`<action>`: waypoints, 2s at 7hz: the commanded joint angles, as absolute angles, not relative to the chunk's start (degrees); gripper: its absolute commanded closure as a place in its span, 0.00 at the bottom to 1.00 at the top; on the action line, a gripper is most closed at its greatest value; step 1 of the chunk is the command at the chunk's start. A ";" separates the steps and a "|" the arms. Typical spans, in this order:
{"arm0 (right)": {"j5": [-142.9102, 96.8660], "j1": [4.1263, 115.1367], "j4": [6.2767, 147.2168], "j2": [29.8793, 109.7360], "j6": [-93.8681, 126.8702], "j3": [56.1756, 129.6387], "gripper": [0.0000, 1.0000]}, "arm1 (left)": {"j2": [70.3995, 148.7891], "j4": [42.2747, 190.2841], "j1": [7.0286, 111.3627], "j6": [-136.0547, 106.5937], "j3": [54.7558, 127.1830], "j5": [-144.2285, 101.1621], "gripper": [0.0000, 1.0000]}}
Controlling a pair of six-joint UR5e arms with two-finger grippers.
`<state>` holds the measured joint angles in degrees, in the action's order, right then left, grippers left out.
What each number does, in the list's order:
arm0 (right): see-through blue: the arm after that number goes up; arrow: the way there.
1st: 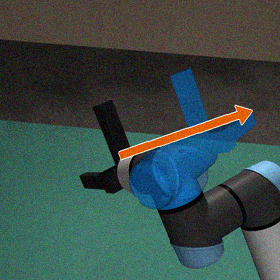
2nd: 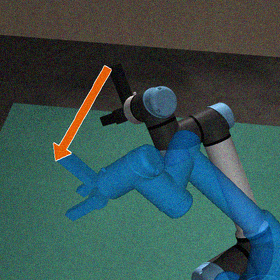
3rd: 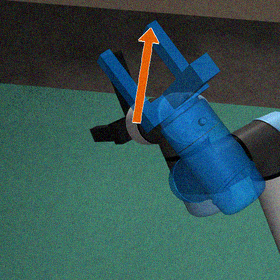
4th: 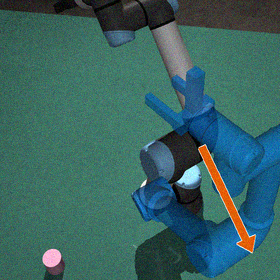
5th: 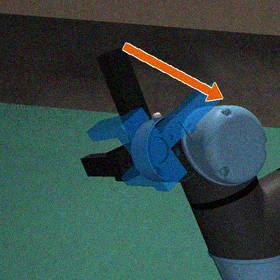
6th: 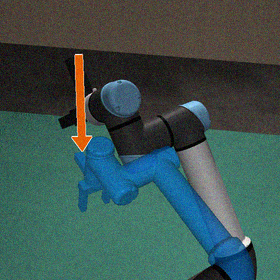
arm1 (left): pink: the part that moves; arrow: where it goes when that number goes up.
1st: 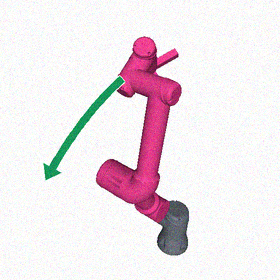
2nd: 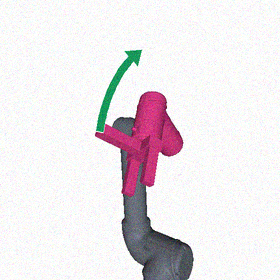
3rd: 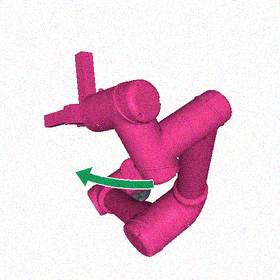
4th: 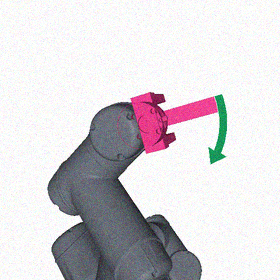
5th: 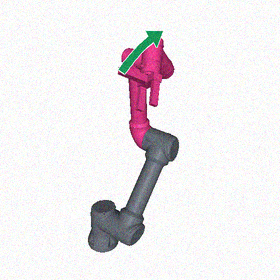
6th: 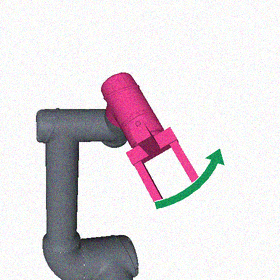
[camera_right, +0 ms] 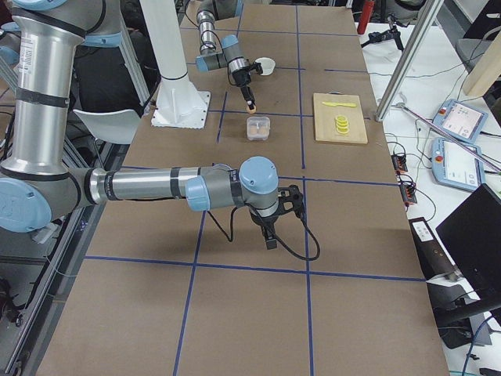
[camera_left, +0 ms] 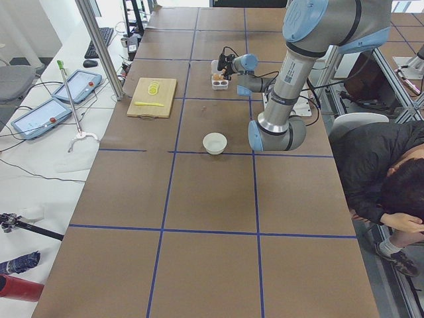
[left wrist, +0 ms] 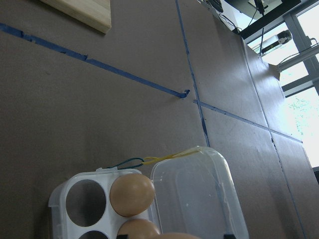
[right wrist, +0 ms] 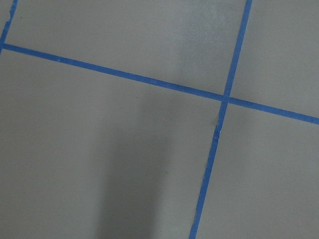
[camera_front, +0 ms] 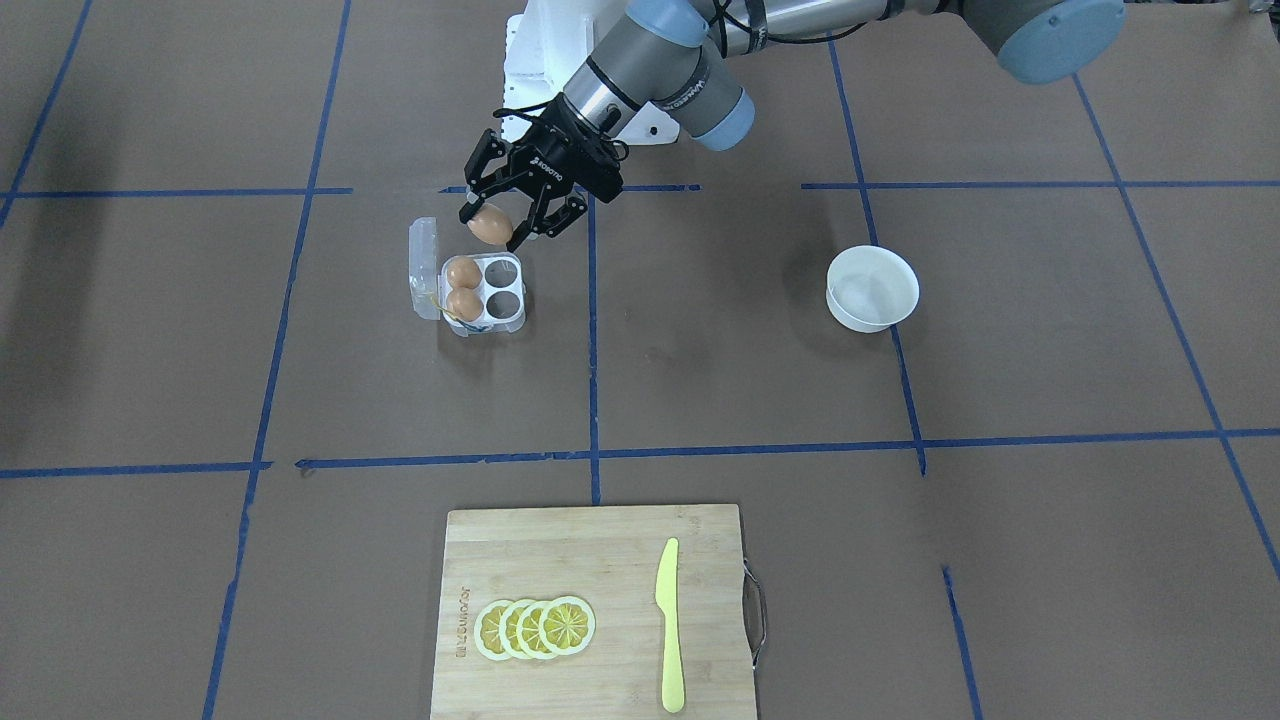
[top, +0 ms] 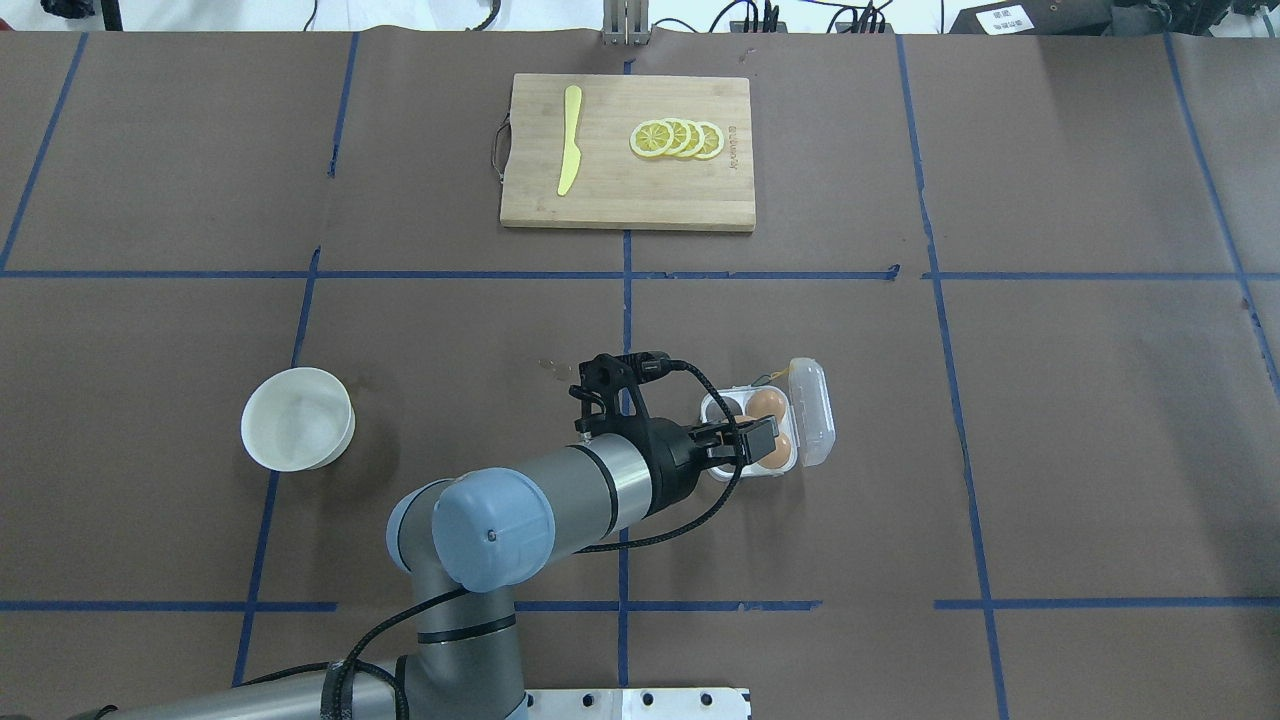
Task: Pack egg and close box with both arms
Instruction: 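Lower the egg into an empty carton slot and open the left gripper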
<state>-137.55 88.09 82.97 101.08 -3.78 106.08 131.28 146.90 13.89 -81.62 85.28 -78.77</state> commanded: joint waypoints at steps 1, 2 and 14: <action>-137.55 88.15 82.97 101.16 -3.87 106.17 0.00 | 131.40 146.78 13.89 -81.65 84.56 -77.17 0.52; -137.55 88.24 82.88 101.16 -3.95 106.17 0.00 | 131.40 146.78 13.89 -81.65 83.33 -77.08 0.50; -137.55 88.51 82.97 101.16 -3.78 106.08 0.00 | 134.12 146.43 13.36 -82.79 78.75 -77.26 0.40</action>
